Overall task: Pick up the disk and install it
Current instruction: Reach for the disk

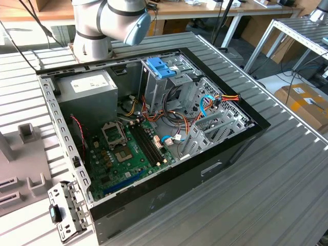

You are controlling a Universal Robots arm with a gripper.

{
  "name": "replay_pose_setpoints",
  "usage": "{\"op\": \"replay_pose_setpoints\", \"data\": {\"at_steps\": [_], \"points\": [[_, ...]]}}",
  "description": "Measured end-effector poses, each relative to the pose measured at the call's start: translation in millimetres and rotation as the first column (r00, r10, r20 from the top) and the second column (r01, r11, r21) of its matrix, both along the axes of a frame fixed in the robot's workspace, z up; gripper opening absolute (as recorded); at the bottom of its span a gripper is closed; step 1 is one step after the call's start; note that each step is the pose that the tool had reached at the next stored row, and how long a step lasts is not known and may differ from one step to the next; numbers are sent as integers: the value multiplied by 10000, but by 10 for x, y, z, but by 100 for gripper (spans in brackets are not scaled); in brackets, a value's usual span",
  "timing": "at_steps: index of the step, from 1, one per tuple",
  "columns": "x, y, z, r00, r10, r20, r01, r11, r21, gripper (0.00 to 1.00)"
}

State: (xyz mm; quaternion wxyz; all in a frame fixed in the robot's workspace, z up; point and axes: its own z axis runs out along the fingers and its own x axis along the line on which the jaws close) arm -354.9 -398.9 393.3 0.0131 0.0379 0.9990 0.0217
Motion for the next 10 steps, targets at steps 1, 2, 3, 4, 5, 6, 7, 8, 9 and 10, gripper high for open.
{"op": "replay_pose_setpoints", "data": {"at_steps": [1, 2, 3, 4, 5, 6, 7, 8, 9, 10], "points": [[-3, 0, 0, 10000, 0, 0, 0, 10000, 0, 11], [-5, 0, 0, 10000, 0, 0, 0, 10000, 0, 11], [-8, 0, 0, 10000, 0, 0, 0, 10000, 0, 11], [-12, 0, 0, 10000, 0, 0, 0, 10000, 0, 11], [-15, 0, 0, 10000, 0, 0, 0, 10000, 0, 11], [-17, 0, 0, 10000, 0, 1, 0, 10000, 0, 11], [-23, 0, 0, 10000, 0, 0, 0, 10000, 0, 11], [-27, 0, 0, 10000, -1, 0, 1, 10000, 0, 11], [-29, 0, 0, 10000, 0, 0, 0, 10000, 0, 11], [-33, 0, 0, 10000, 0, 0, 0, 10000, 0, 11]]}}
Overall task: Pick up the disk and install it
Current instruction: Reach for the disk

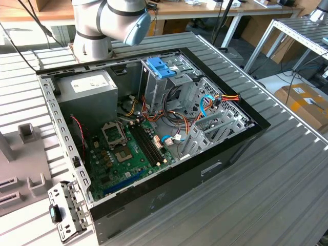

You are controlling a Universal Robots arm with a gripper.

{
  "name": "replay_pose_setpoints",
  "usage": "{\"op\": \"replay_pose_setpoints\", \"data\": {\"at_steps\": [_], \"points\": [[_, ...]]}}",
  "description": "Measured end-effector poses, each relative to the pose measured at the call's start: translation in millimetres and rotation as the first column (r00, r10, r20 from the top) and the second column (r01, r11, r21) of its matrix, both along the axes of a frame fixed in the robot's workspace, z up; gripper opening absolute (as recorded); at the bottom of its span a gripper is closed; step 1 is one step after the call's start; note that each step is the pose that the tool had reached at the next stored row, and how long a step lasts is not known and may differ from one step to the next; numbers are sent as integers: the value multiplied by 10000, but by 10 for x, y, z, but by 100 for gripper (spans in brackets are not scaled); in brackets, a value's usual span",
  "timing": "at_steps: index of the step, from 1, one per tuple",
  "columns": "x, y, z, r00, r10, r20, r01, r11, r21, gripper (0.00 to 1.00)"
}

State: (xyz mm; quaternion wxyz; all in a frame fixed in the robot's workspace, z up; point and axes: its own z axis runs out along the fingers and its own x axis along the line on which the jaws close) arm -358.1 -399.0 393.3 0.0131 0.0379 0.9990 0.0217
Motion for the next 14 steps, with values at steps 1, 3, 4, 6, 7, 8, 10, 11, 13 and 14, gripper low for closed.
{"op": "replay_pose_setpoints", "data": {"at_steps": [1, 3, 4, 6, 7, 8, 10, 11, 13, 14], "points": [[-4, 0, 0, 10000, 0, 0, 0, 10000, 0, 11], [-9, 0, 0, 10000, 0, 0, 0, 10000, 0, 11], [-11, 0, 0, 10000, 0, 0, 0, 10000, 0, 11], [-19, 0, 0, 10000, 0, -1, 0, 10000, 0, 11], [-25, 0, 0, 10000, 0, 0, 0, 10000, 0, 11], [-34, 0, 1, 10000, 0, -1, 0, 10000, -1, 11], [-54, 0, 0, 10000, -1, 0, 1, 10000, 0, 11], [-74, 0, 0, 10000, 0, -1, 0, 10000, 0, 11], [-87, 0, -1, 10000, 1, -1, -1, 10000, -1, 11], [-89, 0, -3, 10000, 0, 1, 0, 10000, 0, 11]]}}
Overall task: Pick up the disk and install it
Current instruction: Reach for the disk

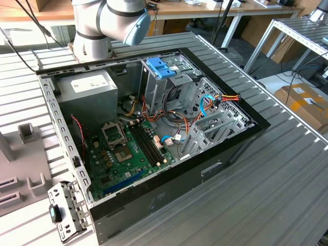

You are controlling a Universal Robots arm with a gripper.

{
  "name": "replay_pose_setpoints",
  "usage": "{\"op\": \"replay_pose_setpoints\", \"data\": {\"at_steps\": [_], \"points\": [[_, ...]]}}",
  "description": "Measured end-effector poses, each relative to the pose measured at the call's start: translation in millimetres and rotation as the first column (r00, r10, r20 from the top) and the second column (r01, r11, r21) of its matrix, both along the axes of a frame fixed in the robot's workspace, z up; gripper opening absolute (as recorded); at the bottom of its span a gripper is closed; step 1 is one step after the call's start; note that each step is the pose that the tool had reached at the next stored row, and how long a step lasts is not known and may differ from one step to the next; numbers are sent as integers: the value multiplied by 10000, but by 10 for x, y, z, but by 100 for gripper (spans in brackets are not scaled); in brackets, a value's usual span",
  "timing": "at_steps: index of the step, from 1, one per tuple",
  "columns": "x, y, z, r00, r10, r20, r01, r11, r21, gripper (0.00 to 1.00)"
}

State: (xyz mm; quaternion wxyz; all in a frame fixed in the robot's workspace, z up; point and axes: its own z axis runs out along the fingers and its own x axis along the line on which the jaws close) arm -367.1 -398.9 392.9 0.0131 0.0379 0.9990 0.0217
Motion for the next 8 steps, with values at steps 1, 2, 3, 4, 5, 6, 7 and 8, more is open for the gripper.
{"op": "replay_pose_setpoints", "data": {"at_steps": [1, 2, 3, 4, 5, 6, 7, 8], "points": [[-2, 0, 0, 10000, 0, -1, 0, 10000, 0, 11], [-5, 0, -1, 10000, 0, -2, 0, 10000, -1, 11], [-5, 0, -2, 10000, 1, -2, -1, 10000, -2, 11], [-6, 0, -4, 10000, 0, -2, 0, 10000, -1, 11], [-7, 0, -7, 10000, 0, -1, 0, 10000, 0, 11], [-8, 0, -9, 10000, 0, -1, 0, 10000, -1, 11], [-8, 0, -10, 10000, 0, -2, 0, 10000, -1, 11], [-9, 0, -12, 10000, 0, -1, 0, 10000, 0, 11]]}}
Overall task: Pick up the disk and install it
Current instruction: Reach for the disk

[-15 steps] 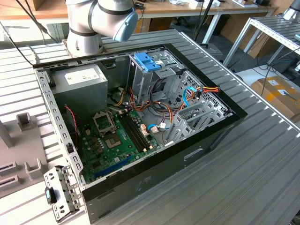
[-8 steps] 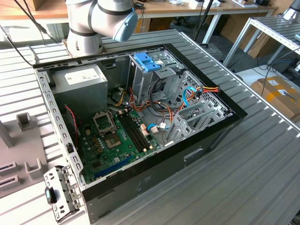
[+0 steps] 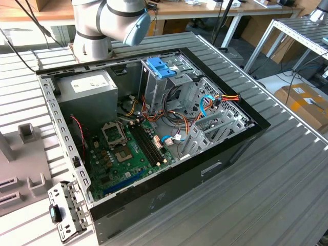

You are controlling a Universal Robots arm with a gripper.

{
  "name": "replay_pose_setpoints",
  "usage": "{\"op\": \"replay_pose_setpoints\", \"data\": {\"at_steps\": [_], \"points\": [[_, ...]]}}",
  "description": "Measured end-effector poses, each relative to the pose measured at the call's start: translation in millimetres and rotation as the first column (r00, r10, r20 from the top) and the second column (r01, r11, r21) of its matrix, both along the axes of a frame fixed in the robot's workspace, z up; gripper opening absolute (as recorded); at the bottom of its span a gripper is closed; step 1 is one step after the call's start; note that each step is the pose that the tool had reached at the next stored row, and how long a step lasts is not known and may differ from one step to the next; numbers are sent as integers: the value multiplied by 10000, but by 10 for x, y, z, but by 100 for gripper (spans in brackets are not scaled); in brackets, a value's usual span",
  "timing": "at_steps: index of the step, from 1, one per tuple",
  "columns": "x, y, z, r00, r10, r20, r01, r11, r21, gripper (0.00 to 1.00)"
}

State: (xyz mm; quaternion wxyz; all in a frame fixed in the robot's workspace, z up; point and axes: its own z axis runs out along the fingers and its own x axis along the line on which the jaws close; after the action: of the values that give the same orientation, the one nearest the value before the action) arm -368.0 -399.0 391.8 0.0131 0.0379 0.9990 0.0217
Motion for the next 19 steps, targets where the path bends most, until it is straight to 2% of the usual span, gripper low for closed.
{"op": "replay_pose_setpoints", "data": {"at_steps": [19], "points": [[-18, 0, -39, 10000, 0, 0, 0, 10000, 0, 11]]}}
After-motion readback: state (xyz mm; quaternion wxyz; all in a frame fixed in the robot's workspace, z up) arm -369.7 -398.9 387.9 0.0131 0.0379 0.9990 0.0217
